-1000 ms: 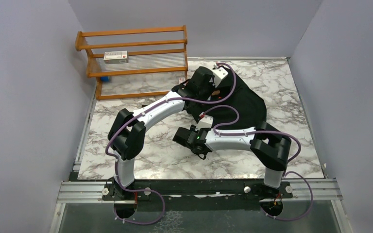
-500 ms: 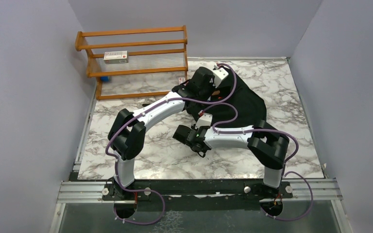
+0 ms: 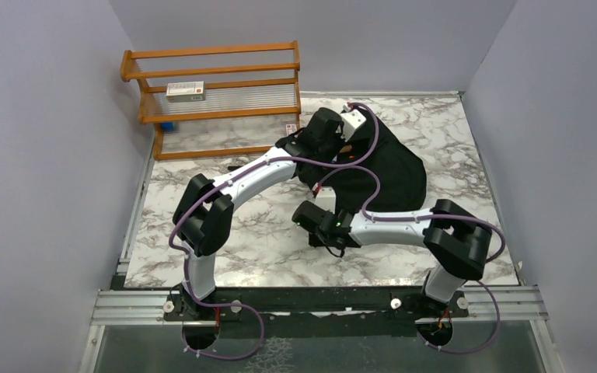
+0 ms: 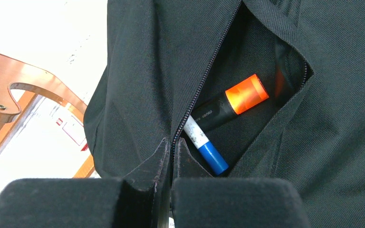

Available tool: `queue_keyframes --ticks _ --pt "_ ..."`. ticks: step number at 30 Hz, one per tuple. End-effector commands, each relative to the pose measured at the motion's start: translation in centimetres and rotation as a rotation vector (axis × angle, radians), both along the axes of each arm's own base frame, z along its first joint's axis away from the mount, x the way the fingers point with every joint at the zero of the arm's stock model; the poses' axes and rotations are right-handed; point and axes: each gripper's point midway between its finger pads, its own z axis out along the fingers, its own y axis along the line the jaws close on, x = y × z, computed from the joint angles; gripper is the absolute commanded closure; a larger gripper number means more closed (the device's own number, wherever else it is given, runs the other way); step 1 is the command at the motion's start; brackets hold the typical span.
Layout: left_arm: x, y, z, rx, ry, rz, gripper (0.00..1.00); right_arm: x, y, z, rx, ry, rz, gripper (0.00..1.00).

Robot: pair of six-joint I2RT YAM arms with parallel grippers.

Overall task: Pack the student bag
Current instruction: Pick up the stationery from the center of the board.

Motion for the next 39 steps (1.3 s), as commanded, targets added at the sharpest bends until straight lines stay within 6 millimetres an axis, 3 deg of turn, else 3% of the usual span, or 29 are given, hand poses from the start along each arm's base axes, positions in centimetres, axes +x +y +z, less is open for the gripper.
queue_keyframes --ticks 1,6,9,15,25,30,32,35,39 --pt "0.0 0.7 2.6 -0.016 -0.055 0.016 1.0 -5.0 0.8 0.3 0.085 0.134 0.29 0.99" --pt "-0.1 0.6 2.6 -0.019 -0.051 0.014 1.0 -7.7 0.9 2.9 0.222 0.133 0.458 1.0" --pt "-0.1 0.4 2.6 -0.028 -0.046 0.011 1.0 -8.1 0.4 5.1 0.263 0.107 0.478 1.0" --pt "0.0 0.2 2.4 -0.039 -0.034 0.023 1.0 -7.1 -0.4 9.2 0.313 0.018 0.409 1.0" --pt "0.4 0.3 1.8 -0.062 -0.011 0.083 1.0 -5.3 -1.4 14.1 0.425 -0.019 0.249 1.0" --pt "1.2 1.1 2.0 -0.067 -0.025 0.167 1.0 -3.6 -2.5 16.1 0.382 0.011 0.239 1.0" --pt "1.5 1.5 2.0 -0.087 -0.016 0.215 1.0 -2.3 -3.8 16.5 0.401 0.022 0.204 1.0" --pt "1.9 1.2 2.0 -0.122 0.014 0.245 1.0 -1.0 -5.2 17.1 0.455 0.041 0.189 1.0" --pt "2.6 0.6 1.7 -0.176 0.051 0.274 1.0 0.5 -5.4 18.0 0.442 0.062 0.222 0.99"
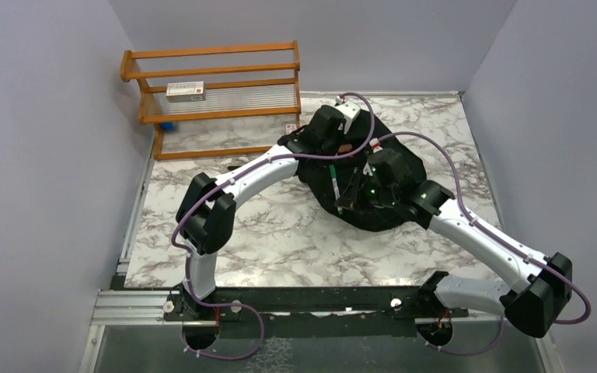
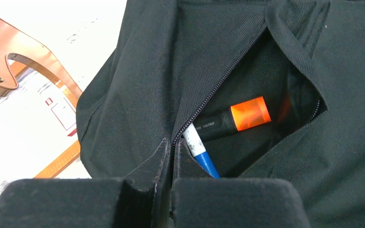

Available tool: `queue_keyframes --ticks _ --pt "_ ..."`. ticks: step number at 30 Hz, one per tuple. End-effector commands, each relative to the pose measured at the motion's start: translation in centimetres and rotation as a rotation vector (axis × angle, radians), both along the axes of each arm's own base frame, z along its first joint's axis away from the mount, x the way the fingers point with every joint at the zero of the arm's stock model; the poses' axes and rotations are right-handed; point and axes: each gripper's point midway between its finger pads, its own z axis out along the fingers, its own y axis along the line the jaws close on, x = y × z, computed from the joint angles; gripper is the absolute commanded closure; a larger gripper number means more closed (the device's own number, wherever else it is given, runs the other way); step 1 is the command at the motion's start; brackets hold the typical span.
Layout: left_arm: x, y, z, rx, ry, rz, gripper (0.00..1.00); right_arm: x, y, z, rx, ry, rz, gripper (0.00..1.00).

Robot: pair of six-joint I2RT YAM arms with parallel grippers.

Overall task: Pack the student bag
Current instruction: Pick up the stationery from the center of the board, then place the stationery in the student bag.

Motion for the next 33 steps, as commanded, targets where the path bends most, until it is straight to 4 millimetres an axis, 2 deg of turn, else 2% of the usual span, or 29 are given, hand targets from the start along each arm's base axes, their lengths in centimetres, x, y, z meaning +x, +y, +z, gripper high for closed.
queue_keyframes --ticks 1,3,10,15,19,25,33 --pt "2.2 0.4 1.3 -0.088 0.004 0.122 1.0 -0.2 0.1 1.2 -0.017 0.037 0.1 0.99" --pt "2.4 0.3 1.2 -0.113 0.021 0.13 1.0 0.2 -0.5 1.6 -0.014 0.036 0.078 1.0" --pt "2.4 0.5 1.7 -0.142 0.031 0.124 1.0 -0.3 -3.4 1.7 0.006 0.098 0.011 1.0" --pt "2.3 0.6 2.5 -0.144 0.009 0.114 1.0 0.3 -4.3 2.4 0.038 0.102 -0.038 1.0" --pt "2.1 0.7 3.0 -0.151 -0.008 0.103 1.0 2.0 -3.8 3.1 0.114 0.098 -0.049 1.0" --pt "1.7 0.5 4.0 -0.182 -0.037 0.068 1.0 5.5 -3.7 3.9 0.182 0.095 -0.078 0.99" --pt "1.3 0.4 5.1 -0.208 -0.06 0.049 1.0 10.0 -5.2 3.9 0.279 0.109 -0.188 1.0"
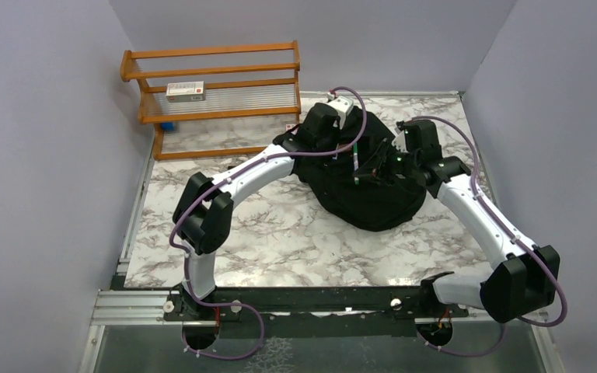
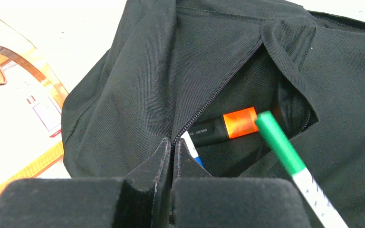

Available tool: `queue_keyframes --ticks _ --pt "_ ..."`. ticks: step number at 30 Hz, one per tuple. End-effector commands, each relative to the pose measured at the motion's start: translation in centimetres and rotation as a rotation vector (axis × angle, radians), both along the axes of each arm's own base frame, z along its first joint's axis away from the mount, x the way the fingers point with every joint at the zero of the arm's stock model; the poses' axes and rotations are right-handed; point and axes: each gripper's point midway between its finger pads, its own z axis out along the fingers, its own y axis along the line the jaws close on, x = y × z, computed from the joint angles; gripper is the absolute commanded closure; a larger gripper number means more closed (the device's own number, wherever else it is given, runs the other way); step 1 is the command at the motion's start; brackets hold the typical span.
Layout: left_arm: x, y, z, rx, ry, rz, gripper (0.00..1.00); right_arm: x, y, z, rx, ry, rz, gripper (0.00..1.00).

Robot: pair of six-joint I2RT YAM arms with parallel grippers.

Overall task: Pack the student bag
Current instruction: Place the stationery in the student bag.

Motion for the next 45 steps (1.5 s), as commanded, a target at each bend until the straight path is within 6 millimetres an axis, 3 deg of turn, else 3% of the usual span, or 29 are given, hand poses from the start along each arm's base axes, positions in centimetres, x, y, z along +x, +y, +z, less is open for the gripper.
queue_keyframes --ticks 1,8,12,20,25,29,38,42,45 --pt "0.5 0.7 4.8 -0.073 -0.107 0.002 1.0 3.0 0.4 2.3 0.119 -0.041 -0.024 1.0" --pt "0.4 0.4 5.0 -0.079 -0.111 -0.016 1.0 4.4 1.5 1.7 0.213 0.027 0.007 1.0" --pt "0.6 0.1 4.9 -0.075 -0.115 -0.021 1.0 3.7 2.2 1.4 0.251 0.065 0.058 0.99" --pt "0.7 -0.4 5.0 -0.082 -0.115 -0.037 1.0 3.1 1.5 0.2 0.216 0.077 0.018 1.0" --pt "0.1 -0.3 4.8 -0.084 -0.108 -0.055 1.0 5.9 2.0 0.4 0.233 0.054 0.003 0.99" --pt "-0.5 -0.6 4.9 -0.092 -0.1 -0.077 1.0 9.3 1.6 0.9 0.221 0.0 -0.041 0.99" --pt "-1.3 -0.8 4.7 -0.086 -0.091 -0.098 1.0 14.7 0.5 -0.5 0.156 -0.046 -0.119 0.96" --pt "-1.5 -1.2 4.6 -0.09 -0.077 -0.114 1.0 16.1 0.3 -1.6 0.109 -0.063 -0.113 0.88" --pt "-1.6 -1.2 4.6 -0.093 -0.075 -0.11 1.0 16.4 0.5 -2.2 0.094 -0.067 -0.079 0.72"
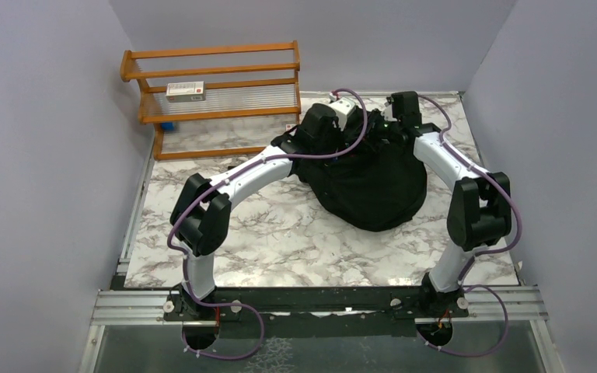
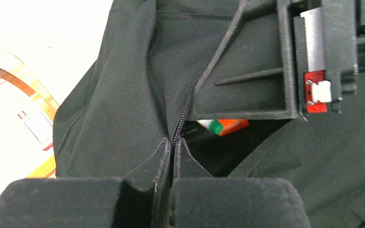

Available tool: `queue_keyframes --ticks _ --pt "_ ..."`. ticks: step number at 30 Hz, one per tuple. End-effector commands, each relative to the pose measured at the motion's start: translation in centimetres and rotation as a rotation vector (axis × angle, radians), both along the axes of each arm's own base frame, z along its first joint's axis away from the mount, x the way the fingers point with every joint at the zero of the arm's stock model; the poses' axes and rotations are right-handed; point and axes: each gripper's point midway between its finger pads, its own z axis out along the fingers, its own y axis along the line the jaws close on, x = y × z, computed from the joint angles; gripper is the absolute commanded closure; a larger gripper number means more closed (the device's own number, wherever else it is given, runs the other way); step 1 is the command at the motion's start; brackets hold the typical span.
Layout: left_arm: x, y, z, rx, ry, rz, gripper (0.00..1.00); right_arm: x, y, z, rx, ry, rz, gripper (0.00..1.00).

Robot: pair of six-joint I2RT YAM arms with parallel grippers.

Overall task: Pack the student bag
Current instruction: Place the stationery in the student bag.

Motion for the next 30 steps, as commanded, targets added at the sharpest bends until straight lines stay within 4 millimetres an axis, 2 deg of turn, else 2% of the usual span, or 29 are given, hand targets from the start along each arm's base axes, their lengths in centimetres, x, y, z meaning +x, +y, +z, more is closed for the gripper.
queue_keyframes --ticks 1,6,11,14,20,23,26,30 --pt "-0.6 -0.2 3.8 -0.061 -0.05 -0.021 1.0 2.3 -0.5 1.0 -0.053 -0.12 0.024 0.68" --pt "-0.7 -0.5 3.4 -0.065 -0.037 -0.031 1.0 1.3 -2.0 2.8 -0.132 -0.202 0.002 0.58" --pt "-1.0 -1.0 2.7 -0.063 -0.013 -0.058 1.0 -1.7 -3.5 4.3 -0.203 -0.264 0.007 0.56" --pt "-2.0 -1.8 2.2 -0.065 0.011 -0.135 1.0 -3.4 -4.8 5.7 -0.256 -0.333 -0.009 0.56" --pt "-5.0 -4.0 0.1 -0.09 0.115 -0.335 0.99 -6.1 -7.3 6.9 -0.378 -0.421 -0.038 0.57" --pt "-5.8 -4.3 -0.5 -0.099 0.144 -0.371 0.87 -7.2 -8.1 7.1 -0.407 -0.448 -0.051 0.57" --pt "-6.0 -4.3 -0.5 -0.103 0.148 -0.376 0.7 -8.0 -8.2 7.3 -0.412 -0.481 -0.043 0.57" --pt "-5.9 -3.9 0.4 -0.114 0.132 -0.357 0.61 -9.0 -7.8 7.9 -0.395 -0.523 -0.008 0.57"
